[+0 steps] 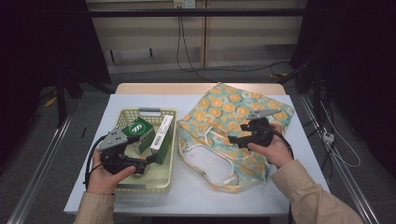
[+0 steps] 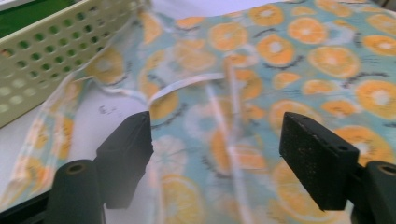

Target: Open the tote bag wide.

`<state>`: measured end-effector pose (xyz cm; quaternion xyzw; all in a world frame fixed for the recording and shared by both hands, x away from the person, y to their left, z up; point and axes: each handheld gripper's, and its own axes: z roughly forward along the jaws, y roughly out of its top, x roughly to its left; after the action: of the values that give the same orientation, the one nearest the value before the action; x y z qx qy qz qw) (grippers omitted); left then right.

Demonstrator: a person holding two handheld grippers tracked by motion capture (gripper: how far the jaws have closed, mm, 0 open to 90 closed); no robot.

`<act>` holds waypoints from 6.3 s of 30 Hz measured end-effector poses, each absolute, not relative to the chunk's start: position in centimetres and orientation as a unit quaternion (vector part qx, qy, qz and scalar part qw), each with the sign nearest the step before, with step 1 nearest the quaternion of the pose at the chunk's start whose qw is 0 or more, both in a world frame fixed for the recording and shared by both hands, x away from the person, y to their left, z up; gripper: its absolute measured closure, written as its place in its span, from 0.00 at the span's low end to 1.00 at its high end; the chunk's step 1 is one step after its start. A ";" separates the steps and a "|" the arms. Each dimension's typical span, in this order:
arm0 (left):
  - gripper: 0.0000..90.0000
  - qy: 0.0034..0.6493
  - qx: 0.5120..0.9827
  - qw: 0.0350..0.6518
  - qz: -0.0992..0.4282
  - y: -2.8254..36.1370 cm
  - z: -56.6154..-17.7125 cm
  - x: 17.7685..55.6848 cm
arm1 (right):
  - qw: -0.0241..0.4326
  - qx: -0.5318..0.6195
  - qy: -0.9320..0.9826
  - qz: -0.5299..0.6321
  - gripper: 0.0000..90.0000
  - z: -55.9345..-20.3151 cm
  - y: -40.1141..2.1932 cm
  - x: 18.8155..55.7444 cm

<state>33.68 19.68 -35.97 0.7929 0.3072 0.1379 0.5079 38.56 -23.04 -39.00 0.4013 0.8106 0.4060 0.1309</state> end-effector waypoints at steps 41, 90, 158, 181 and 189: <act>0.06 0.308 0.794 0.506 0.136 19.6 -36.1 33.8 | 0.100 0.409 0.818 0.391 1.00 -41.1 -23.7 40.5; 0.06 0.312 0.793 0.505 0.139 19.8 -36.2 33.9 | 0.136 0.430 0.800 0.396 0.65 -41.3 -25.1 42.4; 0.06 0.313 0.797 0.499 0.138 19.8 -36.5 34.0 | 0.144 0.403 0.830 0.357 0.81 -45.8 -23.6 41.6; 0.06 0.311 0.793 0.505 0.138 19.7 -36.2 34.0 | 0.142 0.419 0.813 0.378 1.00 -41.2 -23.4 42.6; 0.06 0.314 0.792 0.505 0.138 19.9 -36.2 34.0 | 0.152 0.419 0.804 0.394 1.00 -37.9 -23.9 43.9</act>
<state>34.03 19.94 -36.15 0.7921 0.3143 0.1380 0.5048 43.90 -23.87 -37.93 0.4187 0.8041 0.3936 0.1523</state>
